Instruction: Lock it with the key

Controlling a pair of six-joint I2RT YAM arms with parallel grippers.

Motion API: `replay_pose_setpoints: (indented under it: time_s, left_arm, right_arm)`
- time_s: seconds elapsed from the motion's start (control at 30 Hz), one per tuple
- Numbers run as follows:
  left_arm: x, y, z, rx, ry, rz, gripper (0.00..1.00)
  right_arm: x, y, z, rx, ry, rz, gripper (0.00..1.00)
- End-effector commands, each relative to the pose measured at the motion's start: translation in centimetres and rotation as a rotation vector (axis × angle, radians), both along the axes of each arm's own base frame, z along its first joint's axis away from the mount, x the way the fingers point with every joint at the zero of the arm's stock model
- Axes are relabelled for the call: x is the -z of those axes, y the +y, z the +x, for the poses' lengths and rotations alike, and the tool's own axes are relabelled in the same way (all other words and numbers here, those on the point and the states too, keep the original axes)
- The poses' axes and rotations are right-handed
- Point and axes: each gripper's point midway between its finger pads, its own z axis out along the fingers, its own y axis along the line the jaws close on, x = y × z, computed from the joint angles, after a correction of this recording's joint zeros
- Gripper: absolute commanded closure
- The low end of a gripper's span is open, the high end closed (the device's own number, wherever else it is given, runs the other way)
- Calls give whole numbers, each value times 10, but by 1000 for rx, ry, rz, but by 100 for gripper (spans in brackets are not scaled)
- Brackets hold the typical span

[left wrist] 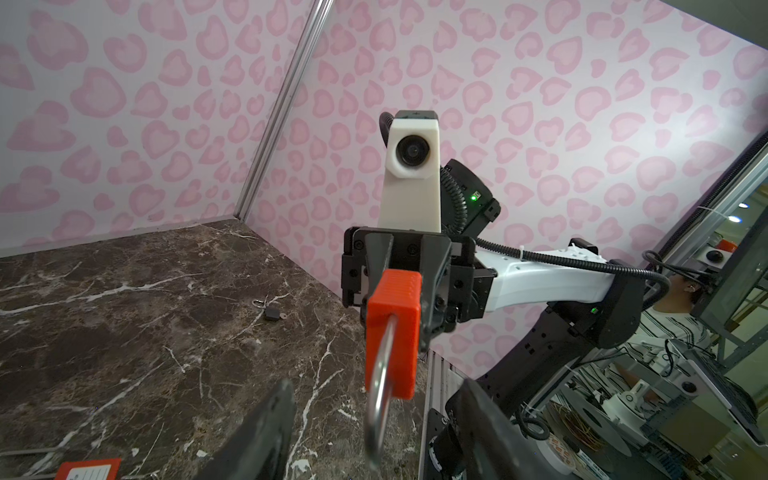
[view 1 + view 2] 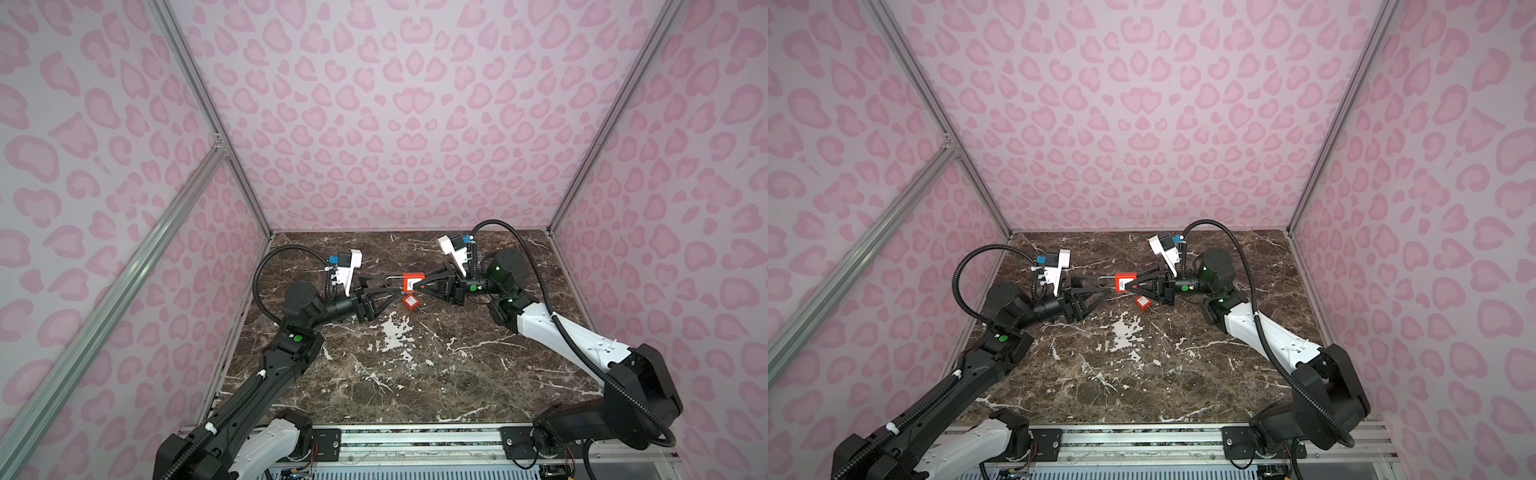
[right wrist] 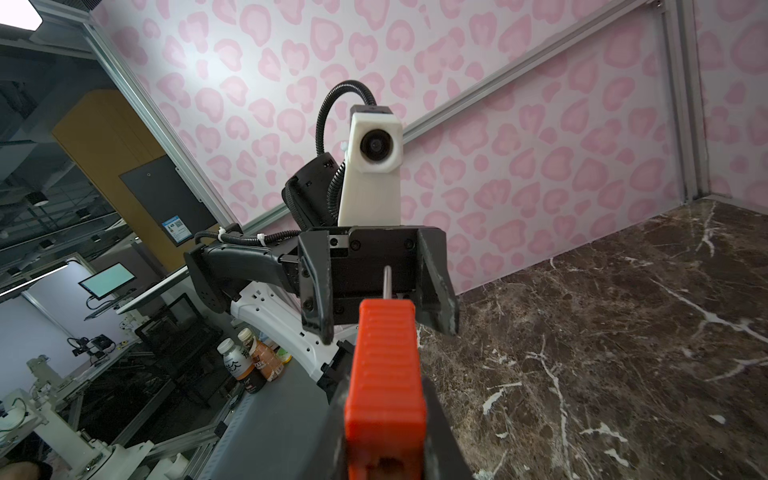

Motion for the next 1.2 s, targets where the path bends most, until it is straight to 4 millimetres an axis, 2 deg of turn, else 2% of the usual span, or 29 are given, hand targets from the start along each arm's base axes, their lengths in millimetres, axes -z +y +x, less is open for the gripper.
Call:
replay_pose_setpoints:
  time_s: [0.0, 0.3, 0.63, 0.77, 1.17]
  left_arm:
    - [-15, 0, -4, 11, -54, -33, 36]
    - [-22, 1, -7, 14, -73, -47, 43]
    - [-25, 3, -9, -2, -82, -54, 61]
    - [-24, 3, -8, -3, -78, -54, 63]
    - [-22, 3, -6, -9, -72, -54, 79]
  right_arm:
    - [-16, 3, -1, -4, -27, 58, 97]
    - [-22, 12, 3, -26, 42, 131, 96]
    - [-18, 20, 2, -44, 64, 151, 97]
    - [-18, 24, 1, -44, 62, 156, 97]
    - [-15, 31, 3, -30, 51, 168, 96]
